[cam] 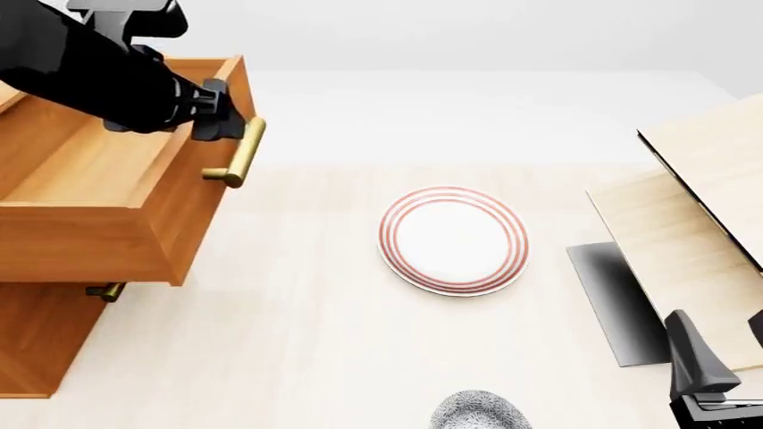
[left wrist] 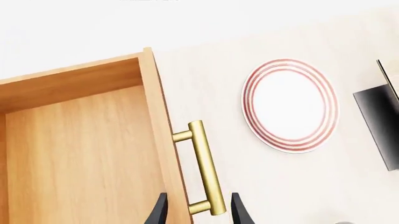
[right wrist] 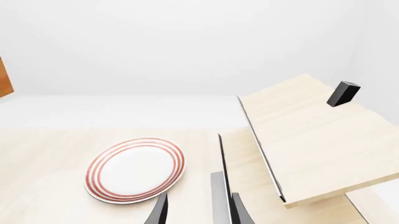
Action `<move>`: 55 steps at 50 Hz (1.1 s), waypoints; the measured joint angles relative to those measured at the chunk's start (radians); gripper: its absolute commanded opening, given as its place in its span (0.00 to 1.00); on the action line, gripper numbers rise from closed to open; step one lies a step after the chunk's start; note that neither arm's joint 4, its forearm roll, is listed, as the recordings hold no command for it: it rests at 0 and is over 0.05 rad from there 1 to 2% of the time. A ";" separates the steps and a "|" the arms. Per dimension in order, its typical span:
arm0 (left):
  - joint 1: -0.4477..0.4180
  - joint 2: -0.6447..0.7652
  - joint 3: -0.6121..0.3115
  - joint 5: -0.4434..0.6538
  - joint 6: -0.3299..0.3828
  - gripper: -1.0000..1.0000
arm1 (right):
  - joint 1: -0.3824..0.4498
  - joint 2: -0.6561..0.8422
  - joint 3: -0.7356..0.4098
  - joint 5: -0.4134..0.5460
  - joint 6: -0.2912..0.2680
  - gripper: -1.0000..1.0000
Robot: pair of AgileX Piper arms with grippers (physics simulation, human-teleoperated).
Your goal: Open the top drawer of the cabinet and put the bowl in it.
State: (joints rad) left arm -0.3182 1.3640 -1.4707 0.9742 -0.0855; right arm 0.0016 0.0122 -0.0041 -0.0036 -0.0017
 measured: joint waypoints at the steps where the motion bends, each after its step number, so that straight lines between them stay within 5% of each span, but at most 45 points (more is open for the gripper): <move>1: 0.000 -0.002 -0.001 0.002 0.001 1.00 | 0.000 0.000 0.000 0.000 0.000 1.00; 55: -0.073 -0.071 -0.045 0.084 0.096 1.00 | 0.000 0.000 0.000 0.000 0.000 1.00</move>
State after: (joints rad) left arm -0.3911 1.2932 -1.5154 1.0586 0.0108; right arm 0.0017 0.0121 -0.0041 -0.0036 -0.0018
